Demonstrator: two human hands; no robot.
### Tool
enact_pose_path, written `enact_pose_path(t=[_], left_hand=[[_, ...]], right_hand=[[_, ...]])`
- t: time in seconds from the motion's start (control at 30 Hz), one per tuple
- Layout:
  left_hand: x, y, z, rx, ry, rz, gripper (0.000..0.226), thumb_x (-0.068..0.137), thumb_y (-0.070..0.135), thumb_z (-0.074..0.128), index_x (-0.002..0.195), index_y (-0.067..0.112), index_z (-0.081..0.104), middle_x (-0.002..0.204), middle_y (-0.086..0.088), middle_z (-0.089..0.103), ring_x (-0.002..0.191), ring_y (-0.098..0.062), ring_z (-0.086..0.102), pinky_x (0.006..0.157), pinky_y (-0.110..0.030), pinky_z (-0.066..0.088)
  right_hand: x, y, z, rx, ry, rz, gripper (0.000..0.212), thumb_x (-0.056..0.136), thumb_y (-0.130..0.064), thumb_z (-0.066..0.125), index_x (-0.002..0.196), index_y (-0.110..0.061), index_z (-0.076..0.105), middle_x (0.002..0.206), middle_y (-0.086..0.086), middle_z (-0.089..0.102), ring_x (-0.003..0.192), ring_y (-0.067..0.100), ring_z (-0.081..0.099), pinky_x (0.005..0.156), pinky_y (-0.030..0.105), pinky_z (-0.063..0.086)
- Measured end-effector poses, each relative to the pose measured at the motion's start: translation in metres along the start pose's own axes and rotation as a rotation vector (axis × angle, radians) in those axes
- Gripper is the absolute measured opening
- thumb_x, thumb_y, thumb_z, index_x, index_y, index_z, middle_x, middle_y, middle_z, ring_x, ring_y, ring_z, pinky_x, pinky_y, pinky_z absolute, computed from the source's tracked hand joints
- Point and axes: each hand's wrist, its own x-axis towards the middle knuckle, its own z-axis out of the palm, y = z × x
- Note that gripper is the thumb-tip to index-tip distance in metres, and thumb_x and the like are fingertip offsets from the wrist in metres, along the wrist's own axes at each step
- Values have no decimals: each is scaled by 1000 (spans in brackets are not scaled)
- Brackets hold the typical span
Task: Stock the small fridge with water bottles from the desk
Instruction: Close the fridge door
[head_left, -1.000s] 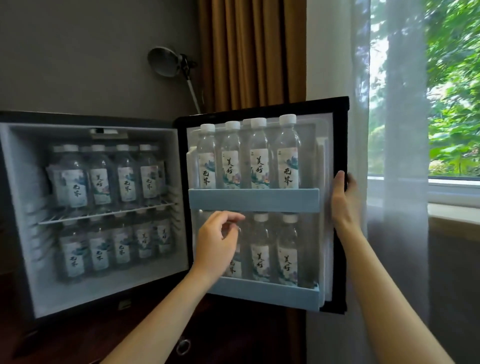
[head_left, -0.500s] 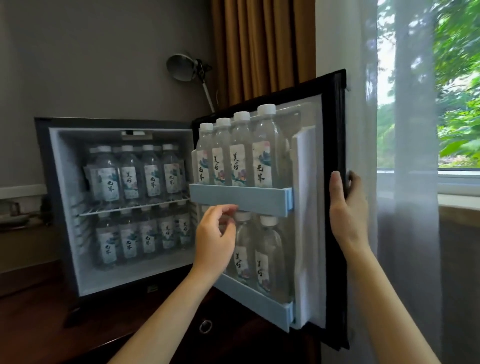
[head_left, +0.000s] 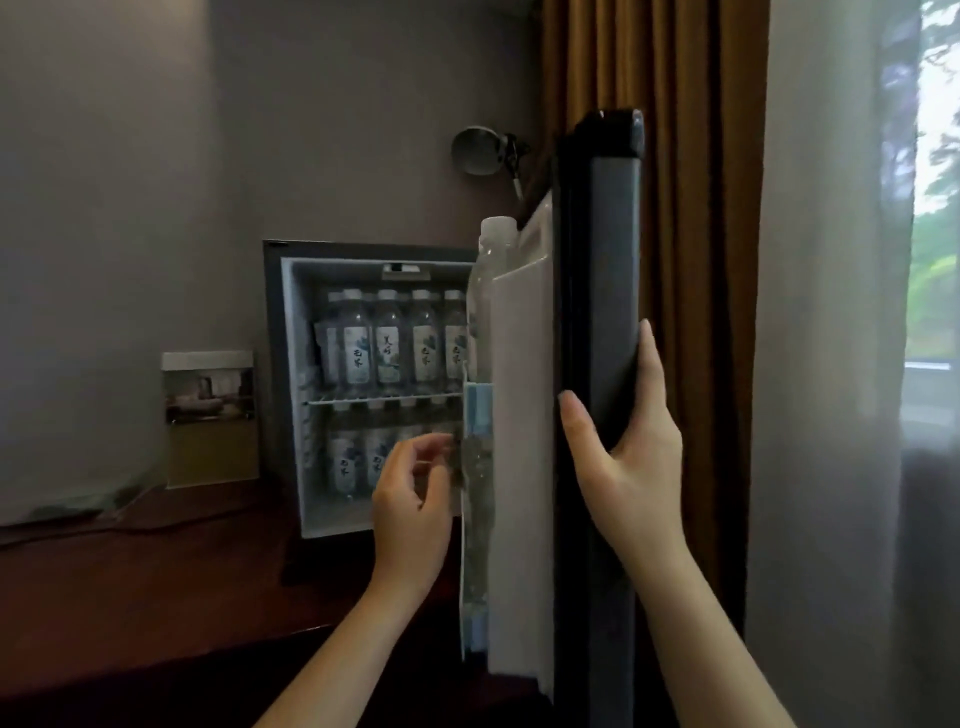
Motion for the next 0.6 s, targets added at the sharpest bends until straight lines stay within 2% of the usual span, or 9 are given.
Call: enact_pose_path(t=[0.13, 0.2, 0.27, 0.3, 0.4, 0.5, 0.6], left_hand=[[-3, 0, -27, 46, 42, 89, 20, 93, 13, 50, 97, 32, 55, 98, 8, 58, 92, 4, 55, 78, -10, 44], [-3, -1, -42, 63, 83, 132, 14, 92, 19, 50, 101, 28, 54, 99, 10, 54, 93, 8, 53, 79, -5, 41], [-1, -3, -56, 111, 114, 168, 19, 91, 24, 48, 109, 22, 54, 103, 14, 51, 98, 10, 51, 82, -3, 38], [-1, -5, -63, 142, 105, 165, 22, 92, 22, 48, 114, 21, 52, 106, 14, 51, 102, 10, 50, 85, -4, 38], [1, -14, -80, 218, 37, 58, 41, 93, 9, 50, 133, 18, 44, 123, 10, 46, 118, 4, 43, 95, -2, 33], [8, -28, -94, 322, -18, -35, 54, 94, 9, 50, 143, 14, 30, 139, 7, 34, 130, 1, 30, 98, 2, 22], [20, -43, -104, 376, -50, -155, 60, 95, 15, 50, 147, 15, 20, 150, 5, 23, 133, 1, 20, 103, -8, 19]], right_hand=[[-6, -10, 48, 23, -152, -64, 86, 86, -34, 61, 147, -32, 0, 156, -4, 20, 143, 5, 20, 116, 34, 29], [-10, -13, 74, 5, -205, -83, 88, 86, -33, 64, 143, -35, -3, 159, -3, 10, 145, 5, 8, 118, 27, 17], [-14, -16, 99, -14, -253, -87, 90, 85, -33, 65, 142, -36, -5, 159, -5, 2, 145, 5, -2, 113, 16, 7], [-16, -17, 111, -17, -276, -85, 91, 85, -33, 65, 142, -37, -5, 159, -6, -2, 145, 6, -5, 111, 16, 5], [-19, -15, 145, -37, -337, -100, 91, 85, -35, 64, 146, -34, -3, 156, -12, -9, 142, 5, -13, 113, 23, 5], [-19, -7, 172, -39, -412, -122, 86, 86, -38, 62, 147, -33, 3, 152, -16, -9, 140, 4, -15, 115, 27, 6], [-21, 5, 192, -57, -493, -123, 75, 90, -35, 57, 148, -32, 10, 155, -13, -3, 143, 8, -10, 118, 35, 14]])
